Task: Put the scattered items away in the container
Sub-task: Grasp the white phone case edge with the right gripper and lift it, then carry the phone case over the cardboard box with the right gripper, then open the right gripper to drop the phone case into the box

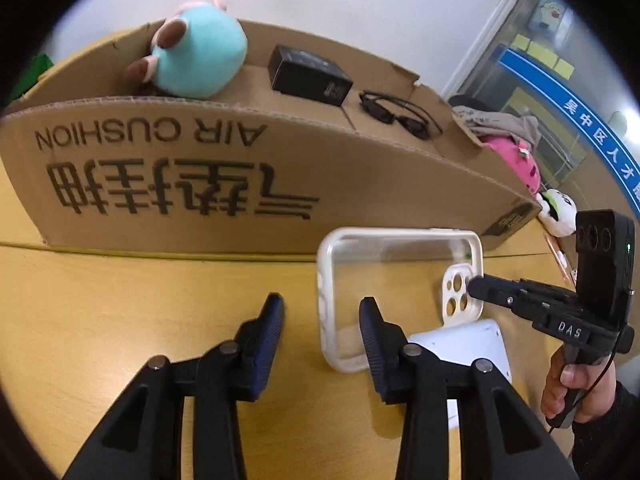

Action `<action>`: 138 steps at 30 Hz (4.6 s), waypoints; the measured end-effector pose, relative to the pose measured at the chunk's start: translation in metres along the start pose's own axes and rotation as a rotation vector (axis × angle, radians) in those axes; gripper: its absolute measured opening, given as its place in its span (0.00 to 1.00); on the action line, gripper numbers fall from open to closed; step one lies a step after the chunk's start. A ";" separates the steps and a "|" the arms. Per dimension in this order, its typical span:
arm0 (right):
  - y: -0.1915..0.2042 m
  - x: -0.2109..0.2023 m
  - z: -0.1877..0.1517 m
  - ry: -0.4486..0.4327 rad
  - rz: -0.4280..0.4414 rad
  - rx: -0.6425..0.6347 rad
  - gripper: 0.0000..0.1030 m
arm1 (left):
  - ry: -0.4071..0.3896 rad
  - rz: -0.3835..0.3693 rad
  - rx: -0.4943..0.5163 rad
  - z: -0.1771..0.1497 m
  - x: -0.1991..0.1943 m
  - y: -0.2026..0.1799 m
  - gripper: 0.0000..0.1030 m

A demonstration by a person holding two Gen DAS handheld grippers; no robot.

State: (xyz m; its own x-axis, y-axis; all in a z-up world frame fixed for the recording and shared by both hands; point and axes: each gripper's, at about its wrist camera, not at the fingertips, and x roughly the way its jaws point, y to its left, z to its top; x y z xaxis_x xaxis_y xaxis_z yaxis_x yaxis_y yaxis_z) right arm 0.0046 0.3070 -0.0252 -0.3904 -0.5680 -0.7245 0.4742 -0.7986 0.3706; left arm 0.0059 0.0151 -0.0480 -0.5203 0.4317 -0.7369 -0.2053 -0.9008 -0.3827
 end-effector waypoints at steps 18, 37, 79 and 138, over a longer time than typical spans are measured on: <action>0.068 -0.106 0.060 -0.268 -0.061 -0.120 0.08 | -0.259 0.009 0.124 0.068 -0.125 -0.051 0.06; 0.146 -0.176 0.172 -0.478 -0.112 -0.217 0.08 | -0.456 0.035 0.247 0.172 -0.216 -0.074 0.06; 0.105 -0.005 0.164 -0.271 -0.107 -0.085 0.08 | -0.190 0.123 0.185 0.158 -0.105 0.021 0.06; 0.222 -0.167 0.091 -0.543 -0.493 -0.328 1.00 | -0.622 0.647 0.206 0.073 -0.242 -0.109 0.77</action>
State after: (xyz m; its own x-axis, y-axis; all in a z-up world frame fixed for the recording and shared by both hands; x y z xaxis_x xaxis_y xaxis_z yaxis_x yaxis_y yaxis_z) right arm 0.1028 0.2066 0.2309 -0.9047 -0.2503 -0.3449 0.3222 -0.9314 -0.1693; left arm 0.0937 0.0049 0.2126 -0.9250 -0.2091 -0.3171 0.1688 -0.9742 0.1501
